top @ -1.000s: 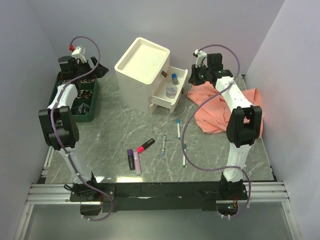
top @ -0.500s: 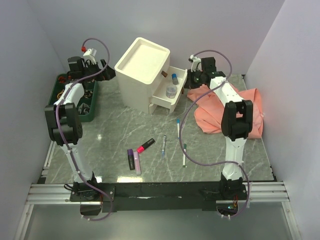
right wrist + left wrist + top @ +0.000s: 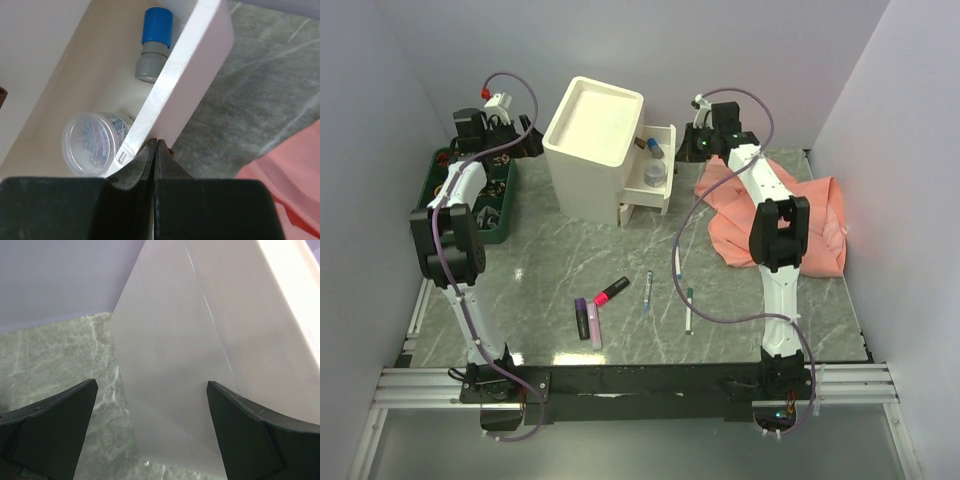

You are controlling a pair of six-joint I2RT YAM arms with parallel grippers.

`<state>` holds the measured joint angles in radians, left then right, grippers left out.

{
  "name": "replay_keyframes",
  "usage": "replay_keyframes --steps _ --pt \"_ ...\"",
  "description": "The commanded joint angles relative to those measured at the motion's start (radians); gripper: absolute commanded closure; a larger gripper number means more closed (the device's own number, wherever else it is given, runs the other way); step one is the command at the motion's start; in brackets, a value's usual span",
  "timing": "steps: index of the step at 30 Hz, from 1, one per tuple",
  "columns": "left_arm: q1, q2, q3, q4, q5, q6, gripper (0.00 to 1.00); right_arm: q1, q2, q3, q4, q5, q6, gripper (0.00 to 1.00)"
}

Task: Sort the stationery into containers
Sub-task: Close the drawer in the storage box.

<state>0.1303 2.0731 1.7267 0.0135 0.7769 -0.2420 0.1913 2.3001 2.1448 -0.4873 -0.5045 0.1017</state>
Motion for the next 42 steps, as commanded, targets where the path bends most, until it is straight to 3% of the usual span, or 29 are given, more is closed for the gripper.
replay_keyframes --steps 1,15,27,34,42 --pt "-0.041 -0.001 0.050 -0.055 0.068 0.021 0.01 0.100 0.042 0.104 0.055 -0.134 0.076 1.00" --pt "-0.069 0.016 0.063 -0.067 0.082 0.043 0.02 0.138 0.056 0.082 0.090 -0.180 0.135 1.00" --pt "-0.109 -0.004 0.037 -0.072 0.122 0.044 0.02 0.206 0.101 0.093 0.213 -0.201 0.302 1.00" --pt "-0.120 -0.028 0.001 -0.026 0.125 -0.009 0.02 0.246 0.079 0.110 0.156 0.012 0.413 1.00" --pt "-0.123 -0.042 -0.016 -0.047 0.099 0.015 0.02 0.252 -0.002 0.010 0.010 0.262 0.500 1.00"
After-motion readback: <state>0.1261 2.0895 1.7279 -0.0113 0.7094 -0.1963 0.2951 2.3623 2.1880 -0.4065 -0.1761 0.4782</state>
